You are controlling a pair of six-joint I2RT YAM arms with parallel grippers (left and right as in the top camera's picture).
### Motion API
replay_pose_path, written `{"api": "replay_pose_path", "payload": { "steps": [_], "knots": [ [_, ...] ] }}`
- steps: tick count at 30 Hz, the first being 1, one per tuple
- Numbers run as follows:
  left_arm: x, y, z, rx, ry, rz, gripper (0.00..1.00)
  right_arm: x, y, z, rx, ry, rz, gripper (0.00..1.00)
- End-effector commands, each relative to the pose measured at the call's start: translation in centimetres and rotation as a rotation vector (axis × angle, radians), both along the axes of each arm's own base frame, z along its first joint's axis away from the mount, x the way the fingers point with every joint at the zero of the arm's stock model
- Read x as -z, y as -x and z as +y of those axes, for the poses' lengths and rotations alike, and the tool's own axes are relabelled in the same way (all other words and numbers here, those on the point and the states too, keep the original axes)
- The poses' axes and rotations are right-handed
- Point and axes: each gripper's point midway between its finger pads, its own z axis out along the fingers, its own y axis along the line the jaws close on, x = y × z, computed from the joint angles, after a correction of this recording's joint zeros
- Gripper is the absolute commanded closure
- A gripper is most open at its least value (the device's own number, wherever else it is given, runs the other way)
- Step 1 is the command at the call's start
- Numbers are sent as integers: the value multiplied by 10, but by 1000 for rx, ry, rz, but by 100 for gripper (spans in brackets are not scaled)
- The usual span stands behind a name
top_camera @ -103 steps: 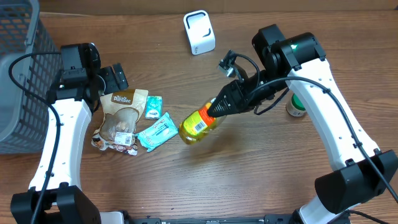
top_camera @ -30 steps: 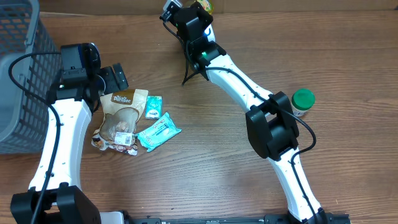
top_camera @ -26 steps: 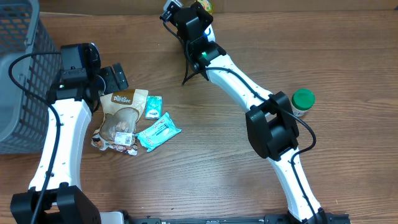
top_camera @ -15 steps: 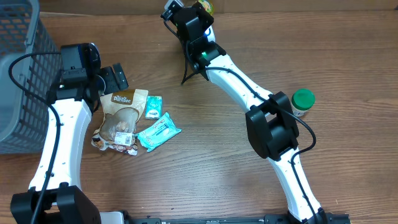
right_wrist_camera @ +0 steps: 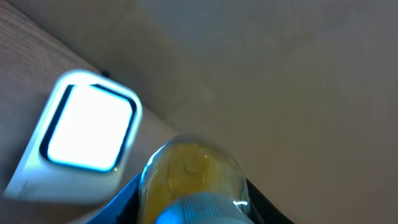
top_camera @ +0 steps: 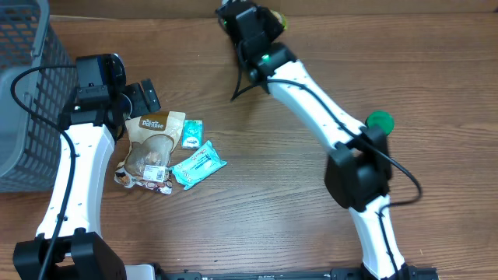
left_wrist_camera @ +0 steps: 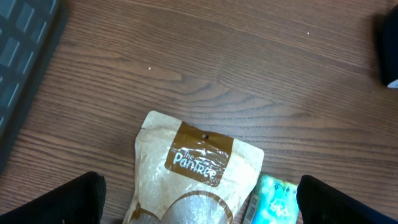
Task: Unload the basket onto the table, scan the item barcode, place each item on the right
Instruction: 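Move the bottle right with the right gripper and set it down beside the jar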
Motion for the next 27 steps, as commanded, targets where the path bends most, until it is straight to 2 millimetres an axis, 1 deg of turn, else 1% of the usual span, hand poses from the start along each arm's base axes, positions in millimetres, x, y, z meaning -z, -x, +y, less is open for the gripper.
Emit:
{"api": "replay_pose_path", "payload": {
  "steps": [1,3,5,8,9,10,11,13,15,18,21,24,27],
  "knots": [
    [-1,-2,-1,6,0,-4,1,-68,17,-48,196,-260,-95,64],
    [-1,-2,-1,6,0,-4,0,-58,27,-67,274,-298,-46,66],
    [-1,-2,-1,6,0,-4,0,-35,40,-88,350,-332,56,67],
    [-1,-2,-1,6,0,-4,0,-5,57,-113,423,-372,211,67],
    [-1,-2,-1,6,0,-4,0,6,64,-125,462,-397,271,67],
    [-1,-2,-1,6,0,-4,0,14,70,-134,493,-422,316,67],
    [-1,-2,-1,6,0,-4,1,18,73,-141,513,-437,341,67],
    [-1,-2,-1,6,0,-4,0,27,80,-163,566,-483,406,67],
    [-1,-2,-1,6,0,-4,0,32,82,-178,588,-532,451,66],
    [-1,-2,-1,6,0,-4,1,39,82,-194,600,-626,504,63],
    [-2,-2,-1,6,0,-5,0,44,85,-212,626,-687,541,62],
    [-1,-2,-1,6,0,-4,0,54,91,-234,680,-692,563,61],
    [-1,-2,-1,6,0,-4,0,67,98,-244,712,-685,591,59]
  ]
}}
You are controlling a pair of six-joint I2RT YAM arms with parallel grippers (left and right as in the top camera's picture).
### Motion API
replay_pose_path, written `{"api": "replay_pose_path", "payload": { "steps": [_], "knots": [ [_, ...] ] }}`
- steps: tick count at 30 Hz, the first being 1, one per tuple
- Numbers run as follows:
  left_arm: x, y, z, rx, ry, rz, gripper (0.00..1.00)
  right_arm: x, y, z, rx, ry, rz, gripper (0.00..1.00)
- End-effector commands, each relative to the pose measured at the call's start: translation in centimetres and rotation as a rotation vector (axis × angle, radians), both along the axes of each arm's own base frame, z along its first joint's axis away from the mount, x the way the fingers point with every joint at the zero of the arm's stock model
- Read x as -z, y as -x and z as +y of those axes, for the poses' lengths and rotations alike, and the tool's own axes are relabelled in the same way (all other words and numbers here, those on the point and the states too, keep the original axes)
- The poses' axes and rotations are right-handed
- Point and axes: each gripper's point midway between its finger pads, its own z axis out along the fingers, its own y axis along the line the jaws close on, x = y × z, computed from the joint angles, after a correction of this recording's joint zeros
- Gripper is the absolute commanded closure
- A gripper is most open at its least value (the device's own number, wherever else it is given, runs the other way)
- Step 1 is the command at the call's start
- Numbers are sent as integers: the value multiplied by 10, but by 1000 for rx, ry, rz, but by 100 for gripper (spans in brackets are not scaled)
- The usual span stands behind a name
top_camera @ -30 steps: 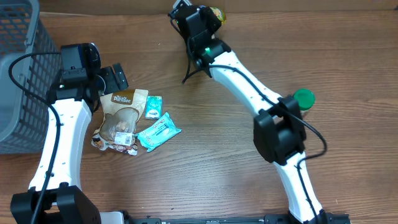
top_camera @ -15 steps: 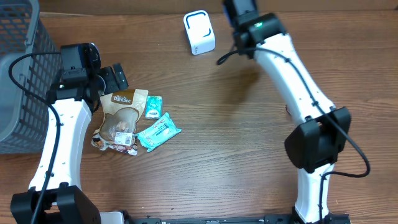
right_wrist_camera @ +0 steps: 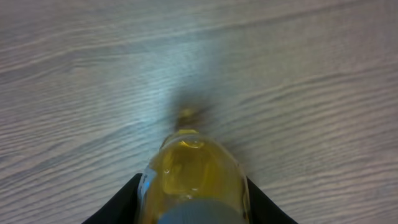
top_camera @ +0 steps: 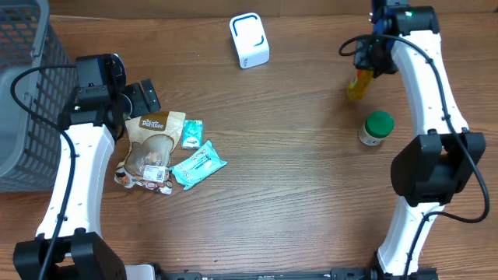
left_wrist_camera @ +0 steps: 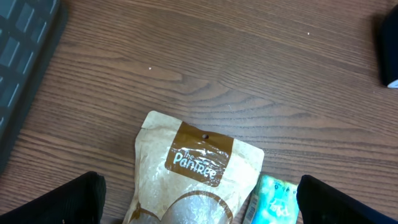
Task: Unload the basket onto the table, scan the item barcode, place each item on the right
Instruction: 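Move the bottle right with the right gripper and set it down beside the jar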
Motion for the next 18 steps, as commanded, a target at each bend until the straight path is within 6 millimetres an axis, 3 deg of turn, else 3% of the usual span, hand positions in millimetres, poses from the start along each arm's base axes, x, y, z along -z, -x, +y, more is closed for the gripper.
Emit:
{"api": "replay_pose_path", "payload": {
  "steps": [1,9,13,18],
  "knots": [
    [-2,-2,-1,6,-1,-4,1,11,10,-2,18,-39,35,58],
    [-2,-2,0,5,0,-5,0,43,24,-7,29,-35,108,49],
    [-2,-2,0,5,0,-5,0,45,25,-7,29,-34,112,33],
    [-2,-2,-1,6,0,-5,0,32,17,-16,42,16,73,30]
  ]
}}
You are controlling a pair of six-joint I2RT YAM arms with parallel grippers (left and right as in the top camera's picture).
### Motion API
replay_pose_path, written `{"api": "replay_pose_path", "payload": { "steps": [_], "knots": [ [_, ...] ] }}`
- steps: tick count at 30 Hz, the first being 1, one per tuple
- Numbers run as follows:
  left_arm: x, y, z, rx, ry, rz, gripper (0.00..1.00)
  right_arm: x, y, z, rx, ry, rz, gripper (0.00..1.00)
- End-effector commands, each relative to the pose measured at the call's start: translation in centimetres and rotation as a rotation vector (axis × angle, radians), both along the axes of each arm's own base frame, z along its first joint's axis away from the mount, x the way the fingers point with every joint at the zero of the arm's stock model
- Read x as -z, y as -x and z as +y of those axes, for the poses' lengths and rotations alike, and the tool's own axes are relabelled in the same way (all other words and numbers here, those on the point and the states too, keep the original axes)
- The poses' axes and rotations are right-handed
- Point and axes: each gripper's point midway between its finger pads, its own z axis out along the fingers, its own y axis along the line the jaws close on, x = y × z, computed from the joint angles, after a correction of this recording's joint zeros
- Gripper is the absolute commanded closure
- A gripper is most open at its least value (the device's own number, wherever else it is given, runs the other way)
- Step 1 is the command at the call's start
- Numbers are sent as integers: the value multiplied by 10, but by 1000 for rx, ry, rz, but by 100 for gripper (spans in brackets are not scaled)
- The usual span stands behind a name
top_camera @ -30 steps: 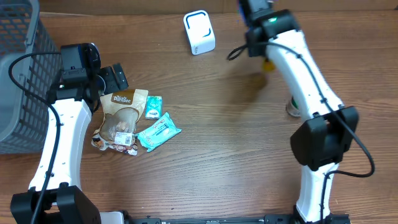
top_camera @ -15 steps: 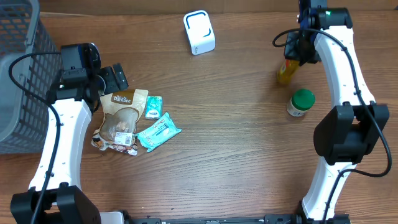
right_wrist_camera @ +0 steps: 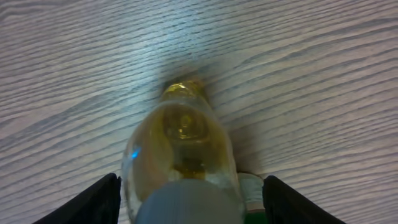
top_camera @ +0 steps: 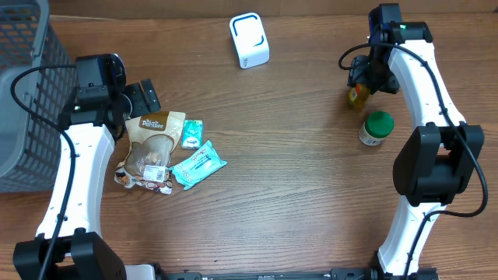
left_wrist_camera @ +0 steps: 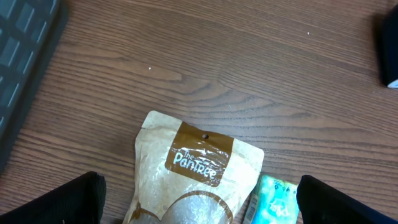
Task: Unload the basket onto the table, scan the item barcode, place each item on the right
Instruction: 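Move the bottle right with the right gripper and set it down beside the jar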
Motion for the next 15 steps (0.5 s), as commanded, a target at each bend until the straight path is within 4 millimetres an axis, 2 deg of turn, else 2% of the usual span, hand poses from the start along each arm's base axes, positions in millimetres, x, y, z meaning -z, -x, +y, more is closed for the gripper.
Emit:
{"api": "replay_pose_path", "payload": {
  "steps": [1,4,11,15],
  "knots": [
    [-2,-2,-1,6,0,-5,0,-22,-8,-9,10,38,-60,30],
    [-2,-2,-1,6,0,-5,0,-28,-13,-9,0,40,-83,28],
    [-2,-2,0,6,0,-5,1,-25,-13,-8,0,35,-75,30],
    [-2,-2,-1,6,0,-5,0,-24,-13,-7,-2,30,-76,44]
  ]
}}
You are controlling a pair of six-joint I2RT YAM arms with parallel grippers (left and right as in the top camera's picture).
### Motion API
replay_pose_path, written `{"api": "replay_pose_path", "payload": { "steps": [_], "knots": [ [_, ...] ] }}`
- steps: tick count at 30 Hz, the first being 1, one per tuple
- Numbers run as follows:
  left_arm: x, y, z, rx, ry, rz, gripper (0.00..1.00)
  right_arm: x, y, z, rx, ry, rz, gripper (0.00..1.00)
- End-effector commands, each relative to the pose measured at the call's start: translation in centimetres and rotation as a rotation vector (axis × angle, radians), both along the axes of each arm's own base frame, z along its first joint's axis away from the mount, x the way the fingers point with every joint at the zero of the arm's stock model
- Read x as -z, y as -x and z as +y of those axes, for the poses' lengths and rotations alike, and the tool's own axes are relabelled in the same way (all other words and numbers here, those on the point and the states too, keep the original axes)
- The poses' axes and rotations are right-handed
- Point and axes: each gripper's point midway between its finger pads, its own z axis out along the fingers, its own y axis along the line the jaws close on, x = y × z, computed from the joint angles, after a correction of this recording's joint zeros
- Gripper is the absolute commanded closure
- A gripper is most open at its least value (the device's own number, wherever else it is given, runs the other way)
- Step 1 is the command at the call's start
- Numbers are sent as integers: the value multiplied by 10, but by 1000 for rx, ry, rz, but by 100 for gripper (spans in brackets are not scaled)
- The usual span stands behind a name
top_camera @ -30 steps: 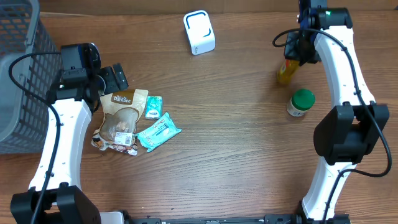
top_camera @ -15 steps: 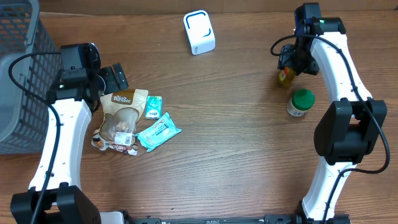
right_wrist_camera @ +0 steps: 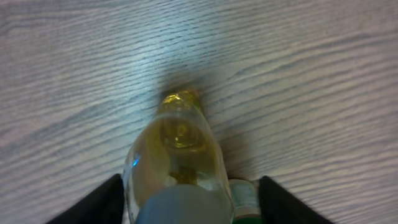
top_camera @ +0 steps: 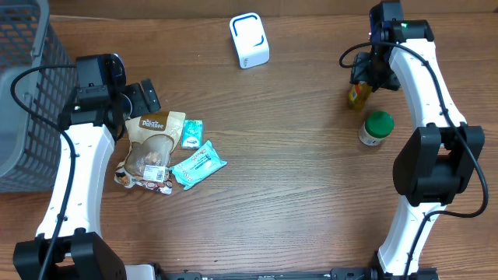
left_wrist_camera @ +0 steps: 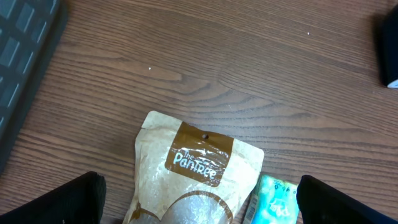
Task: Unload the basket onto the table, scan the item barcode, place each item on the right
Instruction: 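Move the bottle right with the right gripper and set it down beside the jar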
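A yellow bottle point(top_camera: 357, 95) stands upright on the wooden table at the right. In the right wrist view the bottle point(right_wrist_camera: 177, 155) fills the middle from above. My right gripper point(top_camera: 366, 74) hangs just over it, open point(right_wrist_camera: 188, 204), one finger on each side and a gap to the glass. The white scanner point(top_camera: 249, 40) with a blue rim lies at the back centre. My left gripper point(top_camera: 132, 97) is open point(left_wrist_camera: 200, 202) above the top of a brown pouch point(left_wrist_camera: 186, 177), holding nothing.
A green-lidded jar point(top_camera: 377, 128) stands right beside the bottle, to its front right. Two teal packets point(top_camera: 198, 165) and the brown pouch point(top_camera: 152, 144) lie at the left. A grey wire basket point(top_camera: 23, 93) fills the far left edge.
The bottle looks slightly smaller in the right wrist view, so the open right gripper has drawn back a little from it. The bottle stays put. The left arm has not moved.
My right gripper held the yellow bottle at the back centre, close to the lit scanner. Then it held the bottle over the right side of the table. After that its fingers were apart and the bottle stood beside the green-lidded jar, as it does now.
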Motion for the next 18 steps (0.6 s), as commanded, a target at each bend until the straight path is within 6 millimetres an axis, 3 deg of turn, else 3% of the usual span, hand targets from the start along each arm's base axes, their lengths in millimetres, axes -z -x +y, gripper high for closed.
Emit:
{"api": "replay_pose_path", "payload": {
  "steps": [1,5,8,18],
  "knots": [
    [-2,-2,-1,6,0,-5,0,-17,-8,-1,-3,-7,-52,49],
    [-2,-2,-1,6,0,-5,0,-16,-7,4,-10,-37,-48,66],
    [-2,-2,-1,6,0,-5,0,-15,-2,3,-9,-33,-25,72],
    [-2,-2,-1,6,0,-5,0,-12,19,-3,4,-23,57,72]
  ]
}}
